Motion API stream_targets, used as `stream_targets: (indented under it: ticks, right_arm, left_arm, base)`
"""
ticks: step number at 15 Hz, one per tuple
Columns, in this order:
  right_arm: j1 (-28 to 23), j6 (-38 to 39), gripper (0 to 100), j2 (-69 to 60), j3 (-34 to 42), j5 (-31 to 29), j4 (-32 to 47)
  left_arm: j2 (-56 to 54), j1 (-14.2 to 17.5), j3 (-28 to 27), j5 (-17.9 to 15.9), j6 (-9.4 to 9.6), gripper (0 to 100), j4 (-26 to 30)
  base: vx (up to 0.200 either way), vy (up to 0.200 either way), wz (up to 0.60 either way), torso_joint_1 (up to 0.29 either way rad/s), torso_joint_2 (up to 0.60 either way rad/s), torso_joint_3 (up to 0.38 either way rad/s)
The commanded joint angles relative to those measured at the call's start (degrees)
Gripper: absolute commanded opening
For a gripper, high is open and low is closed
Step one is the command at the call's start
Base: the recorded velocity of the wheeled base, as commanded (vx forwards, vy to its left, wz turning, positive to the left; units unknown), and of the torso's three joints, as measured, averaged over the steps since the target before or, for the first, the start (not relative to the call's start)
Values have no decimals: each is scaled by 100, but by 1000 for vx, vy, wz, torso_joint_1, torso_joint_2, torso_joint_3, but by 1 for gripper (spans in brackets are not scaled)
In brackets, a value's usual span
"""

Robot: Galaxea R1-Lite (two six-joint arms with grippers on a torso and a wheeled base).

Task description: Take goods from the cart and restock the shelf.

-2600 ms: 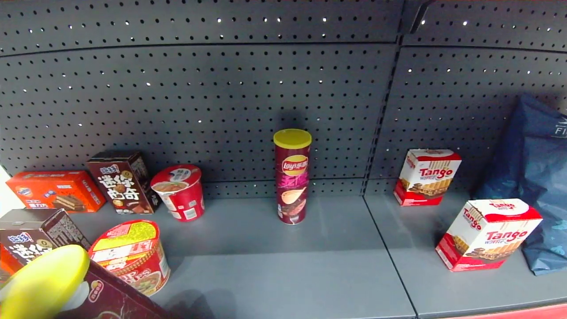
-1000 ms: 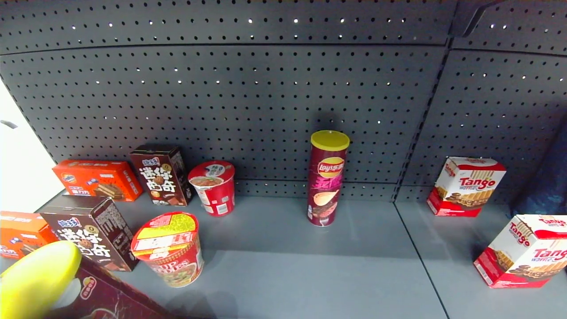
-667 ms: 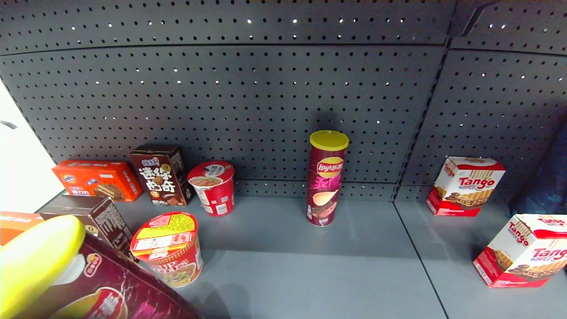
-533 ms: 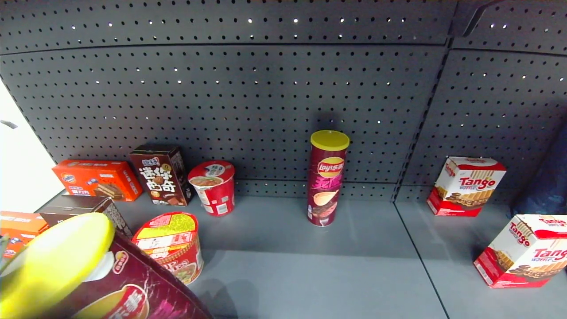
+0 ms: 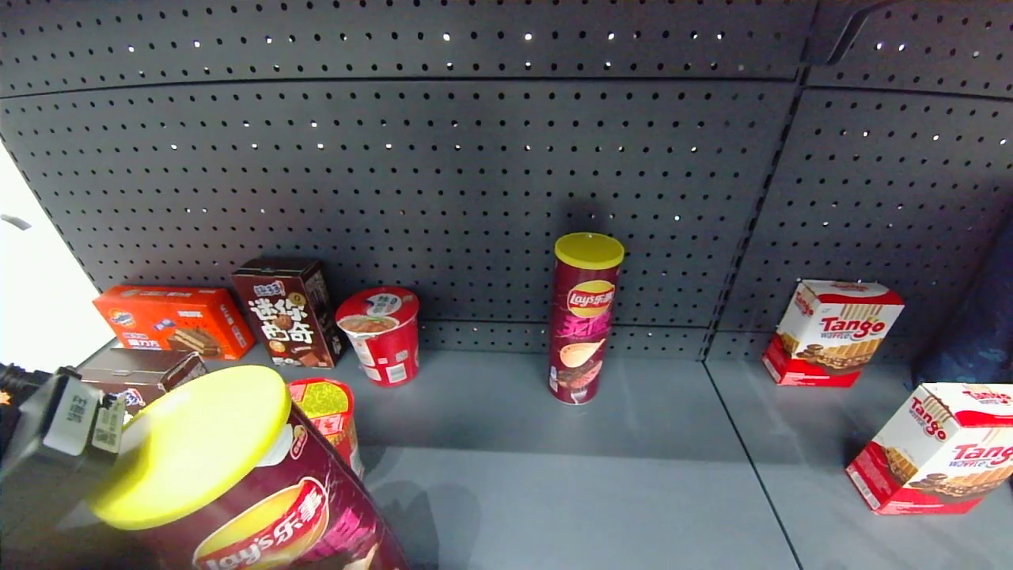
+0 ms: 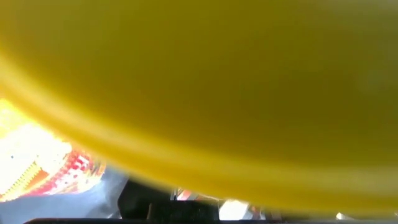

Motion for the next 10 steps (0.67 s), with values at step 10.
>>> stream_targets:
  ticks: [10]
  right_arm:
    - [1500,-120,100,3859,-1103,-348,-2147]
  left_arm:
    - [505,-47,-325,403,3,0,-15]
  base:
    - [0,0,0,0,0,0]
